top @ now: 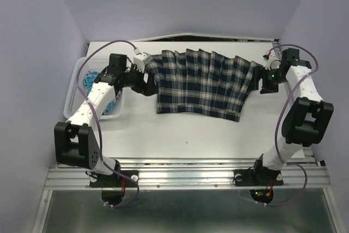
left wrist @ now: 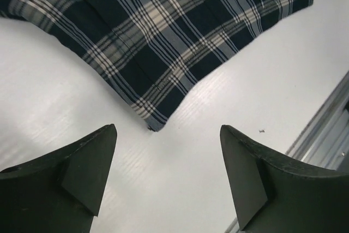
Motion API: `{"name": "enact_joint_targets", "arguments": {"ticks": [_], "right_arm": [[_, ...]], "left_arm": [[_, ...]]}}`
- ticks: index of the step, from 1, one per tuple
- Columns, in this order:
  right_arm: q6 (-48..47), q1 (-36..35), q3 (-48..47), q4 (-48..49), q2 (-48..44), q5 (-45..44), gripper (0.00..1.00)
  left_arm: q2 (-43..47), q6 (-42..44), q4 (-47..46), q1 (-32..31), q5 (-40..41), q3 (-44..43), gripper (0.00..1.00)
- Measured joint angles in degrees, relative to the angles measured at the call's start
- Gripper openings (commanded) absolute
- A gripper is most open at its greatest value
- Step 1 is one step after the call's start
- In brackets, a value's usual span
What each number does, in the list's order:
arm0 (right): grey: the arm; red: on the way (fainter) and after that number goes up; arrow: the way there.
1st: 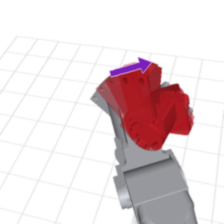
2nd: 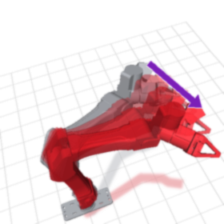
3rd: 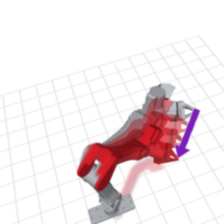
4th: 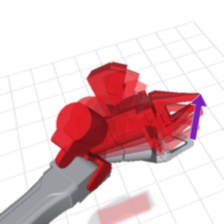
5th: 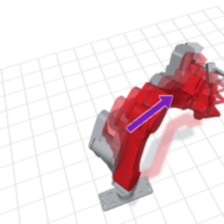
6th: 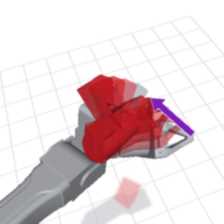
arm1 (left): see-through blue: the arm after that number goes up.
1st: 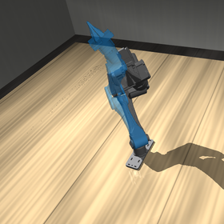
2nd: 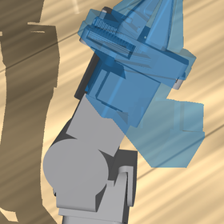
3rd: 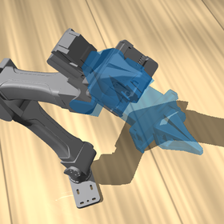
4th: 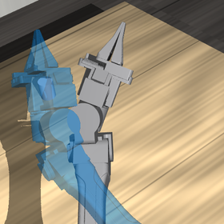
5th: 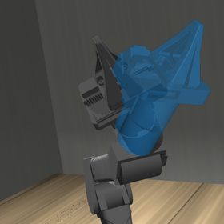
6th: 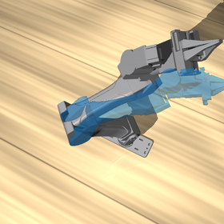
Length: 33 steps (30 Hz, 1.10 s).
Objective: Fold and stack the skirts
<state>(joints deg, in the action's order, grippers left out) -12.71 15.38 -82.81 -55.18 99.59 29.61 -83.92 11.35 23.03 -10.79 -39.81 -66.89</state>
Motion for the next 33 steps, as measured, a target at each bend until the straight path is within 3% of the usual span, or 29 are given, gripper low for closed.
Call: {"name": "enact_joint_targets", "arguments": {"ticks": [5,9,17,24,27,33], "right_arm": [[-0.6,-5.1,-0.3,2.0,-2.7,-2.6,0.64],[-1.1,-10.2,-3.2,5.6,2.5,-3.6,0.54],[-5.8,-10.7,-7.1,11.0,15.5,-8.2,0.53],[-10.9,-11.8,0.0,13.0,14.9,-12.2,0.52],[-13.2,-13.5,3.9,13.3,12.2,-13.0,0.51],[-17.8,-23.5,11.1,7.7,6.6,-12.4,0.54]], "left_arm": [[-1.8,-2.8,-5.2,-1.9,5.5,-1.8,0.7],[-9.7,-5.5,-7.1,-5.9,9.1,-5.9,0.6],[-25.8,-10.4,-7.9,-9.0,14.4,-9.5,0.52],[-34.1,-11.2,-7.4,-9.4,19.8,-18.0,0.56],[-36.0,-10.3,-6.8,-10.2,21.3,-22.2,0.64],[-37.2,-9.7,-6.6,-10.1,21.2,-28.1,0.77]]}}
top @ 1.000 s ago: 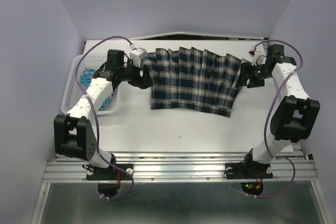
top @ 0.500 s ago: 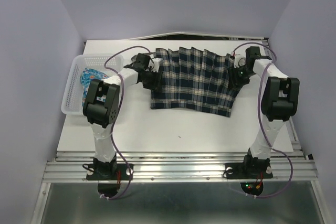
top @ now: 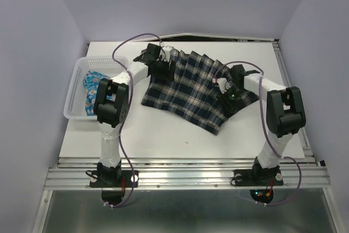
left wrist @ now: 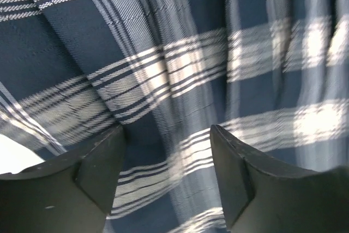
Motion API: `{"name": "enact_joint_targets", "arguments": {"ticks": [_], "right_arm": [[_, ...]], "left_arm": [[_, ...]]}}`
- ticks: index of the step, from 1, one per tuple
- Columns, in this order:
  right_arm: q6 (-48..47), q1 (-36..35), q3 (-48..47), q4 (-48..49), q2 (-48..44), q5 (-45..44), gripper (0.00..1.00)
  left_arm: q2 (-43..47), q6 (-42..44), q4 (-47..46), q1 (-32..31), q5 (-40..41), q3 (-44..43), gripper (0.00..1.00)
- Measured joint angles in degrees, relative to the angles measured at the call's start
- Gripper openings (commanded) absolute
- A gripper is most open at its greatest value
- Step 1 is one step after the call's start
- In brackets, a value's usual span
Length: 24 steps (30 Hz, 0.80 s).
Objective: Fold and stack the skirts
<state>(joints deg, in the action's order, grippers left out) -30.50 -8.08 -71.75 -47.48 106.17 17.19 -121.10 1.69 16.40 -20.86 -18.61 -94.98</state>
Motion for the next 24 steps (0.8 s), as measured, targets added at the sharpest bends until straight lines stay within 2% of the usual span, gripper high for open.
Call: {"name": "enact_joint_targets", "arguments": {"ticks": [3,5,6,11,13,15,18,21,24], "right_arm": [[-0.5,-5.5,-0.3,-4.9,-0.7,5.2,0.59],[-0.2,-6.6,-2.5,-8.4,-0.7,9.0,0.63],[0.4,-6.6,-4.4,-9.9,-0.7,10.5,0.69],[3.4,-3.8,-16.9,-10.8,-1.9,13.3,0.7],[3.5,-1.9,-21.2,-11.0,-2.0,13.1,0.67],[3.5,1.2,-25.1,-11.3,-1.4,12.6,0.66],[3.2,8.3,-28.3,-12.5,1.2,11.6,0.68],[2.6,15.5,-27.3,-12.7,5.0,8.2,0.72],[1.8,19.3,-21.7,-11.5,6.9,3.4,0.7]], "left_arm": [[1.6,0.3,0.0,1.2,-1.0,-0.1,0.79],[3.7,1.3,0.0,2.0,-1.4,0.1,0.8],[4.9,2.0,-0.4,2.2,-1.3,0.6,0.8],[14.8,6.8,-0.1,2.9,-0.7,4.0,0.79],[19.1,9.4,-1.0,1.8,0.2,7.8,0.79],[24.6,11.9,-1.3,-2.2,3.1,13.7,0.77],[30.6,16.0,-1.8,-13.8,7.3,20.7,0.77],[30.9,18.4,-1.8,-25.0,10.3,22.8,0.77],[29.4,19.4,-1.5,-33.5,12.5,23.4,0.77]]}}
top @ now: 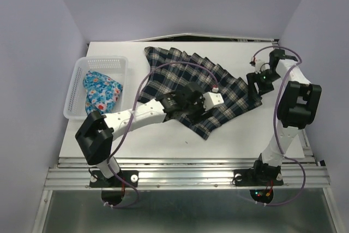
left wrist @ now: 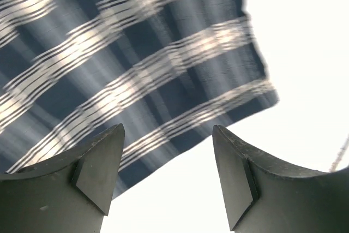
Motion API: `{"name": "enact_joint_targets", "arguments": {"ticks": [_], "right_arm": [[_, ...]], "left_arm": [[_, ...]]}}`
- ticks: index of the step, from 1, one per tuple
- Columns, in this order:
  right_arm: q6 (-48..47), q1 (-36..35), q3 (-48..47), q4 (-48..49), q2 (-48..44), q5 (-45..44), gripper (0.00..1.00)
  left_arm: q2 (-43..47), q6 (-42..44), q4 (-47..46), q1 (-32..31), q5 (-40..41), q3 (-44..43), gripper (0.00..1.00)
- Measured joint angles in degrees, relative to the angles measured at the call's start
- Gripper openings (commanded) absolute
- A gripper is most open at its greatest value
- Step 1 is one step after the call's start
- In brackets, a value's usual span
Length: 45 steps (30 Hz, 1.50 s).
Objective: Fold and stack the skirts
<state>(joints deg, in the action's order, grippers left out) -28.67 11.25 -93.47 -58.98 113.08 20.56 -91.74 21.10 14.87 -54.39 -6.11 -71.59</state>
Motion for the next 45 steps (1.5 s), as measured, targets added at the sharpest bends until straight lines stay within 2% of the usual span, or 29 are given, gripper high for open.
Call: {"name": "enact_joint_targets", "arguments": {"ticks": [2,5,6,12,17,19,20,23,27,30,33,36,40,45], "right_arm": [[-0.5,0.4,3.6,0.2,0.5,-2.0,0.66],[-2.0,-0.1,7.6,0.7,1.8,-3.6,0.52],[-2.7,-0.1,8.5,1.0,2.0,-3.7,0.52],[-10.3,-0.4,18.3,3.0,-3.5,-2.1,0.36],[-17.6,-0.5,27.5,0.3,-9.9,0.6,0.36],[-21.4,-0.6,30.0,-2.9,-12.3,2.1,0.41],[-24.5,-0.7,30.8,-6.3,-14.1,3.4,0.44],[-29.0,-0.8,31.0,-11.2,-18.8,5.3,0.46],[-30.3,-0.9,24.7,-16.5,-23.9,8.9,0.53],[-27.7,-0.9,14.7,-17.2,-21.7,13.3,0.53],[-20.8,-1.4,4.5,-13.4,-15.1,18.3,0.53],[-13.5,-3.0,-2.1,-6.4,-7.1,19.8,0.52],[-8.7,-7.0,-3.8,-0.3,-0.2,19.8,0.52],[-5.0,-13.0,-1.2,8.8,1.7,17.2,0.49]], "left_arm": [[-1.4,0.3,-0.3,-3.8,1.3,0.0,0.77],[-4.9,0.5,-0.7,-8.4,2.6,-0.1,0.76],[-5.9,0.5,-0.8,-9.2,2.8,-0.2,0.76],[-12.9,0.5,0.5,-11.2,3.3,-1.2,0.76],[-13.3,-0.1,1.5,-9.3,2.8,-1.2,0.75],[-13.3,-0.7,2.5,-7.5,0.9,-1.2,0.74],[-13.2,-1.0,2.9,-5.7,-0.6,-1.1,0.75],[-11.6,-1.0,3.5,1.7,-6.2,-0.1,0.78],[-3.4,-1.0,4.2,14.3,-7.8,2.0,0.79],[0.1,-1.1,3.8,20.2,-7.2,-1.2,0.79],[-1.6,-1.8,3.3,23.5,-9.5,-6.5,0.78],[-5.9,-2.6,2.8,26.4,-12.9,-10.1,0.78],[-10.8,-2.5,3.5,28.7,-13.7,-10.4,0.79],[-14.6,-3.4,3.1,28.7,-9.5,-10.8,0.76]]}}
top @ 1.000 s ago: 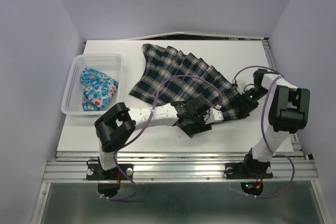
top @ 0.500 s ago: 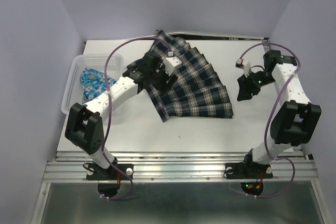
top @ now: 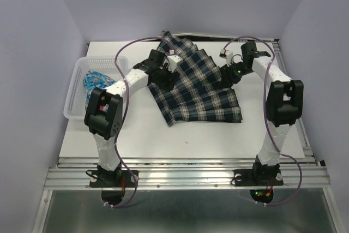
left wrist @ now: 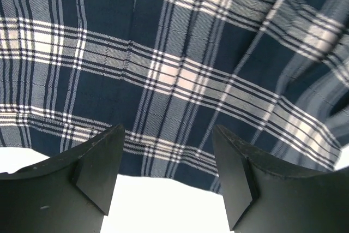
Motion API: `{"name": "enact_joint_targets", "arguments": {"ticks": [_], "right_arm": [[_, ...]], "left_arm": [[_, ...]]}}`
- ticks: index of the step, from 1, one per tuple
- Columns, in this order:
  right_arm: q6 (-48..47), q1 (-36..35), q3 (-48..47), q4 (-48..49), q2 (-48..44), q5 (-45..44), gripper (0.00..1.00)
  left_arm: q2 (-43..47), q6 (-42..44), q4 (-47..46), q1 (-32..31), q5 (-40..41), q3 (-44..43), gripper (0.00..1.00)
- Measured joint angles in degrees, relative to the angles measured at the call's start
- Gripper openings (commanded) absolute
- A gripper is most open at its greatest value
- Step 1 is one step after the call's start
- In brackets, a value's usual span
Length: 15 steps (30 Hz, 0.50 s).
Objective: Fold and stack the skirts
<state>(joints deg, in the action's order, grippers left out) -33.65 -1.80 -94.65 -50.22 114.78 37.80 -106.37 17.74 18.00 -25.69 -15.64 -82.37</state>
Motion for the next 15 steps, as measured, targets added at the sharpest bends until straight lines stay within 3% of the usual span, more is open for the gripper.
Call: {"name": "enact_joint_targets", "arguments": {"ticks": [9,15], "right_arm": [[-1.7,-3.0,8.7,6.0,2.9,-7.1,0.43],[-7.6,-2.5,20.1,7.3,-4.3,-9.0,0.41]], "left_arm": [[-15.3,-1.2,0.8,-0.4,2.2,-9.0,0.76],[-19.2,-0.7,2.6,-2.6,1.7,-15.4,0.75]]}}
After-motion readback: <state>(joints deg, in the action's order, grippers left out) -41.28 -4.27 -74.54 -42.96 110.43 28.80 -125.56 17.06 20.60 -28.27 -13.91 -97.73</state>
